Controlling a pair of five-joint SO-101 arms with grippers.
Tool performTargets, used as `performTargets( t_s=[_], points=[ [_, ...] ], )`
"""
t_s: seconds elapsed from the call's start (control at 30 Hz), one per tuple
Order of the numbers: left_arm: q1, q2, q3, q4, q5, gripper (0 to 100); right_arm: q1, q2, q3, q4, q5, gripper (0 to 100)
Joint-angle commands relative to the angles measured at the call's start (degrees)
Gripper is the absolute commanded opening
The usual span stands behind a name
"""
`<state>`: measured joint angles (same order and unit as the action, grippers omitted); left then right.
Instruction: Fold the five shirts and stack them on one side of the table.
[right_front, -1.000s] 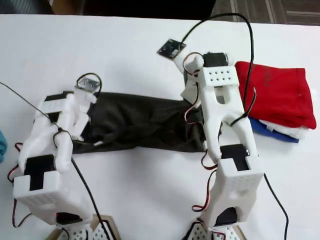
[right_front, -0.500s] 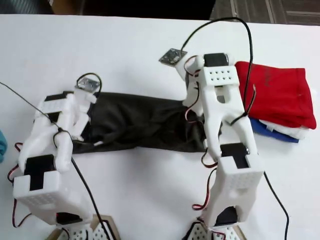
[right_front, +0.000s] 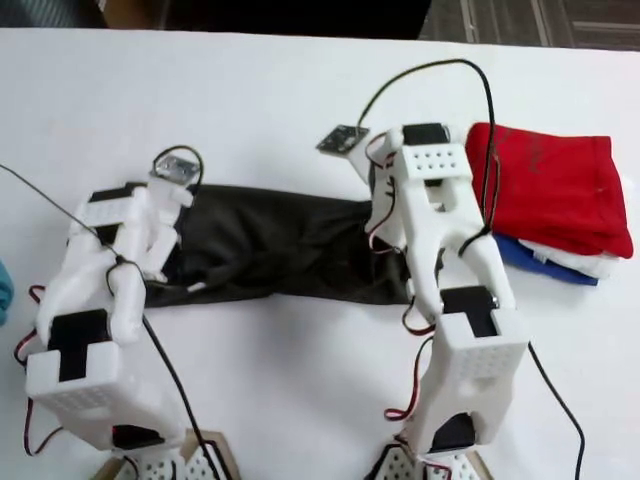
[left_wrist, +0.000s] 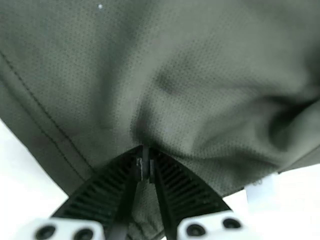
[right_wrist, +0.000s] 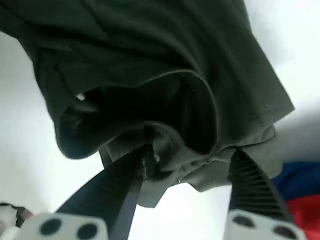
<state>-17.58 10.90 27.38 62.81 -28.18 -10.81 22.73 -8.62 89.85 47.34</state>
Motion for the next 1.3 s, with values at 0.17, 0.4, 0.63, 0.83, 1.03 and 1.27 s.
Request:
performTargets(
  t_s=[0.17,0.4,0.63,0.83,1.03,1.27],
  points=[
    [0.62,0.44,-0.13,-1.14,-0.09,3,0.57,-3.65,1.67,-8.22,0.18,9.8],
    [0.62,0.44,-0.13,-1.14,-0.09,3,1.54,-3.65,1.41,-9.98,0.09,1.9],
    [0.62,0.44,-0.13,-1.14,-0.09,3,3.12,-3.74,-2.37,-9.71,0.09,2.0],
    [0.62,0.44,-0.13,-1.14,0.00,3,4.44,-3.47,-7.65,-9.89,0.18,2.0],
    [0.62,0.44,-0.13,-1.14,0.00,3,4.62,3.12,-12.22,-10.42,0.09,2.3],
    [0.62,0.44,-0.13,-1.14,0.00,3,4.26,7.87,-20.48,-2.86,0.00,14.3]
  ],
)
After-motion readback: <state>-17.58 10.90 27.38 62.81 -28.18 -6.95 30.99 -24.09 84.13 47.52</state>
